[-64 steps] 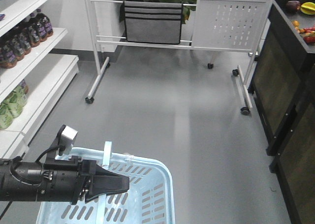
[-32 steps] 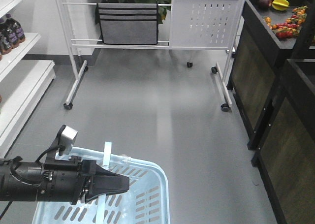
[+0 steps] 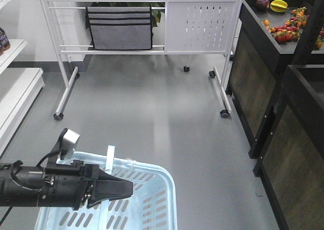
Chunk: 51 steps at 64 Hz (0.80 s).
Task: Place coke in basket with both arms
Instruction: 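Turn the base away from the shelf while holding the basket, then drive the base toward the shelf with the red Coca-Cola bottle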
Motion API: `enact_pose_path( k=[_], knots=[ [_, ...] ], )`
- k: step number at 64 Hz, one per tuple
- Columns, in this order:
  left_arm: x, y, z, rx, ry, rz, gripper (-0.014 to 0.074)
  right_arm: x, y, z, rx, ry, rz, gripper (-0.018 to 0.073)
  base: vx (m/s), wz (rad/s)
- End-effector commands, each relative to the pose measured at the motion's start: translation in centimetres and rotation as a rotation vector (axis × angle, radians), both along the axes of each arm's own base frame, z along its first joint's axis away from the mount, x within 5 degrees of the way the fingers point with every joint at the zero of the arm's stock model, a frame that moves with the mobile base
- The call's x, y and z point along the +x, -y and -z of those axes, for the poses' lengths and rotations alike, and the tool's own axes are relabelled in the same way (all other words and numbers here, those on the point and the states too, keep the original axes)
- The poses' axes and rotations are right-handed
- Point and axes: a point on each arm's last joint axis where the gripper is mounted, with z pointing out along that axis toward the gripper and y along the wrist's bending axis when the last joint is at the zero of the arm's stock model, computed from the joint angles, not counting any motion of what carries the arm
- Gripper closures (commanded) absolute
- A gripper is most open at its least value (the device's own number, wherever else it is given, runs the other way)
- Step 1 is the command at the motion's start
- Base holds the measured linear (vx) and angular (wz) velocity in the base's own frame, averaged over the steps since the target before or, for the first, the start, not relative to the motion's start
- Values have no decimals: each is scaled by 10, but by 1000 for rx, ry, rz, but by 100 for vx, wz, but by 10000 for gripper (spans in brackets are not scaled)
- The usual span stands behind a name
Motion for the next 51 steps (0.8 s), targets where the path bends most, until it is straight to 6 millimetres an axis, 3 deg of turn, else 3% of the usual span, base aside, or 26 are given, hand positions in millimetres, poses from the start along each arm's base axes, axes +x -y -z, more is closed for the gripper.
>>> enact_pose_path(
  k=[1, 51],
  knots=[
    [3, 4, -22, -131, 47, -21, 603, -1, 0, -4, -8, 85, -5, 568, 16, -5],
    [3, 4, -22, -131, 47, -21, 603, -1, 0, -4, -8, 85, -5, 568, 20, -2]
  ],
)
